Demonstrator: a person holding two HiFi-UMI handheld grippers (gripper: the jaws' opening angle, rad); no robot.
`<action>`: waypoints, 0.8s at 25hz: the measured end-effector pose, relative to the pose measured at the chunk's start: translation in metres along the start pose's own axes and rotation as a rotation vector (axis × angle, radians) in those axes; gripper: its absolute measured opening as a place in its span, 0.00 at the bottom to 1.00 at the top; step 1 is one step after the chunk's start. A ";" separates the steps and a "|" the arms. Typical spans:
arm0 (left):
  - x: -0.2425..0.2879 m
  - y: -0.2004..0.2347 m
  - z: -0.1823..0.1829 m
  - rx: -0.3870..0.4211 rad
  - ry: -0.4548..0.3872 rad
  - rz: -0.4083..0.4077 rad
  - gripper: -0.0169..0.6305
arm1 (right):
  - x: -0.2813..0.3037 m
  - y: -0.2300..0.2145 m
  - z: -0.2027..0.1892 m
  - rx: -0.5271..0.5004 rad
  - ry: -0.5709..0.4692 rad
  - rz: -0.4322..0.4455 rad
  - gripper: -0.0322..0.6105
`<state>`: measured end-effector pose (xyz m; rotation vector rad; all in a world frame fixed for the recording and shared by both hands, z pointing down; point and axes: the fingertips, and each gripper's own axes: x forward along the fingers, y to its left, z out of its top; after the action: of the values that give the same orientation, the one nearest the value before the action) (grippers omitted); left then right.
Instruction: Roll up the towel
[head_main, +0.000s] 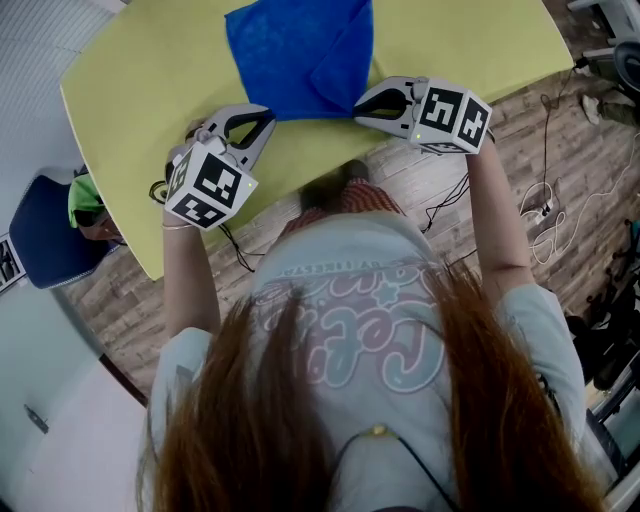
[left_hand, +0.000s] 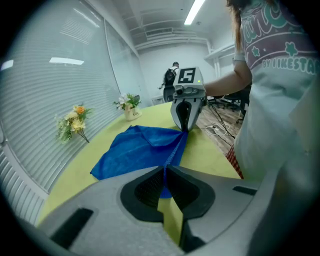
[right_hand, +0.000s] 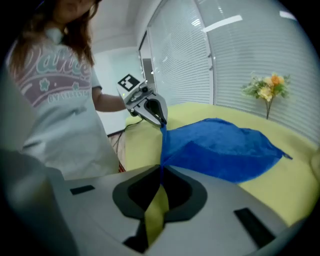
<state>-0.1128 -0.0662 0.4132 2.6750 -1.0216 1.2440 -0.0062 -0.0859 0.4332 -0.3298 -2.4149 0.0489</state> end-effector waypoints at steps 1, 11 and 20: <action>0.001 0.004 -0.001 -0.003 0.002 0.005 0.06 | -0.001 -0.004 0.002 0.040 -0.020 0.031 0.09; 0.013 0.028 -0.005 -0.041 0.030 0.041 0.06 | 0.000 -0.036 0.010 0.190 -0.055 0.148 0.09; 0.023 0.045 -0.017 -0.089 0.056 0.088 0.06 | 0.002 -0.064 0.017 0.215 -0.079 0.085 0.09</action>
<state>-0.1390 -0.1103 0.4297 2.5408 -1.1694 1.2483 -0.0330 -0.1462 0.4296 -0.3357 -2.4446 0.3632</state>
